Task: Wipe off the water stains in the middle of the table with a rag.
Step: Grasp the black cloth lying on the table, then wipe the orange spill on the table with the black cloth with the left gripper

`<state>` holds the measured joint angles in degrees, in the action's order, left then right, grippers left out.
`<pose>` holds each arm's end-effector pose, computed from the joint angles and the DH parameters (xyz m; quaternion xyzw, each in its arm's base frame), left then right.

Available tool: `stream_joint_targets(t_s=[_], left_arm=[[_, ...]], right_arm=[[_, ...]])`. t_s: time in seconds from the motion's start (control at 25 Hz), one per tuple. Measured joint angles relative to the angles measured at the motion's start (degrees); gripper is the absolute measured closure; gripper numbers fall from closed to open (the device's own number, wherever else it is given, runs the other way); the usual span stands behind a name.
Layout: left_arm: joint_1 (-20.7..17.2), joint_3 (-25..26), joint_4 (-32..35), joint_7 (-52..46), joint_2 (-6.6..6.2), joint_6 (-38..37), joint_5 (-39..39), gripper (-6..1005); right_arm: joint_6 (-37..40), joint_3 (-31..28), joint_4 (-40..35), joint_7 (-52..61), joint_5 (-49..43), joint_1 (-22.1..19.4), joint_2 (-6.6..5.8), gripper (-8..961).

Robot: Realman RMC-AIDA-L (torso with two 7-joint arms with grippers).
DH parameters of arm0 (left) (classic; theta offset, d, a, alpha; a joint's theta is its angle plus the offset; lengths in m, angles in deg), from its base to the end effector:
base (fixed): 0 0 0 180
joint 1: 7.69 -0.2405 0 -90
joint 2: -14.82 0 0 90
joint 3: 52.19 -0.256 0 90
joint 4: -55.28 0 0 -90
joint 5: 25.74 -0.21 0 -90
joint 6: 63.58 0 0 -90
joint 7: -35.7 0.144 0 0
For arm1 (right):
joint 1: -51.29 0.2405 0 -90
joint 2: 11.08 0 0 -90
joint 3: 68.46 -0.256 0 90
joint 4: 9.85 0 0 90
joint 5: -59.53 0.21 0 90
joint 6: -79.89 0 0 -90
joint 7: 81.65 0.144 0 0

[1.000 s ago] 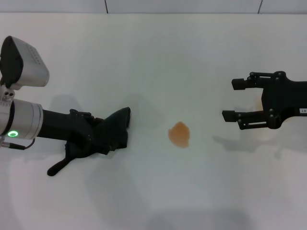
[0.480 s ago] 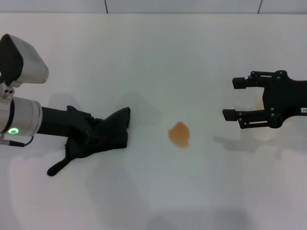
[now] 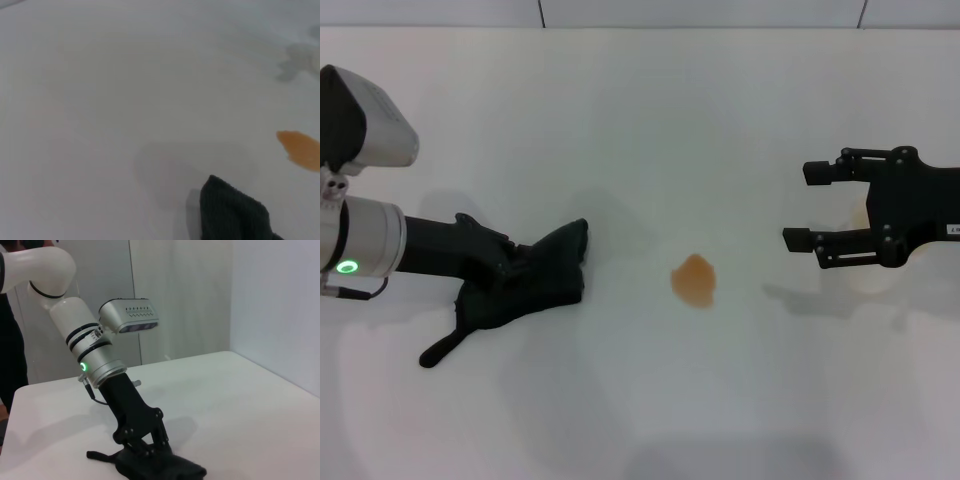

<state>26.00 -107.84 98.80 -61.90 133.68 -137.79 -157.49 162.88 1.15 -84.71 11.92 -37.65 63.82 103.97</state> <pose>-0.2737 0.3564 -0.0240 -0.9583 -0.2526 -0.0004 0.1336 0.2158 0.3050 0.0471 -0.9617 0.1088 0.1888 0.1662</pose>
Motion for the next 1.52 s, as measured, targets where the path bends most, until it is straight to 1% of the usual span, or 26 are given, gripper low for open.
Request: stream_joint_targets(t_s=[0.16, 0.28, 0.68, 0.92, 1.04, 1.28, 1.36, 1.48, 1.52], left_arm=[[0.05, -0.37, -0.04, 0.06, -0.06, -0.24, -0.22, 788], [0.06, -0.43, -0.10, 0.31, -0.05, -0.47, -0.30, 921], [0.20, -0.57, 0.21, 0.71, 0.01, -1.08, 0.46, 922], [1.74, -0.44, -0.04, 5.59, 0.00, 0.85, 3.84, 922], [3.73, -0.54, -1.36, 8.00, 0.13, 3.05, 5.09, 922], [9.49, -0.60, -8.80, 14.04, 0.15, 8.28, 8.46, 921], [10.59, -0.65, -10.12, 15.16, 0.22, 9.02, 9.27, 921], [12.92, -1.31, -14.04, 18.70, 0.32, 10.37, 12.51, 921], [12.92, -1.31, -14.04, 18.70, 0.32, 10.37, 12.51, 921]], right_arm=[[0.04, 0.05, -0.02, 0.06, 0.02, -0.02, 0.00, 171], [0.23, 0.08, -0.03, 0.09, 0.02, -0.08, 0.00, 172], [0.77, 0.09, -0.09, 0.12, 0.02, -0.07, 0.00, 174], [0.79, 0.16, 0.24, 0.12, 0.01, 0.16, 0.00, 175], [0.78, 0.18, 0.42, 0.12, 0.02, 0.22, 0.00, 176], [0.50, 0.18, 0.49, -0.18, 0.51, 0.38, 0.00, 177], [0.51, 0.18, 0.50, -0.24, 0.65, 0.56, 0.00, 177], [0.49, 0.17, 0.51, -0.27, 0.68, 0.85, 0.03, 178], [0.48, 0.18, 0.51, -0.28, 0.69, 0.90, 0.06, 178]])
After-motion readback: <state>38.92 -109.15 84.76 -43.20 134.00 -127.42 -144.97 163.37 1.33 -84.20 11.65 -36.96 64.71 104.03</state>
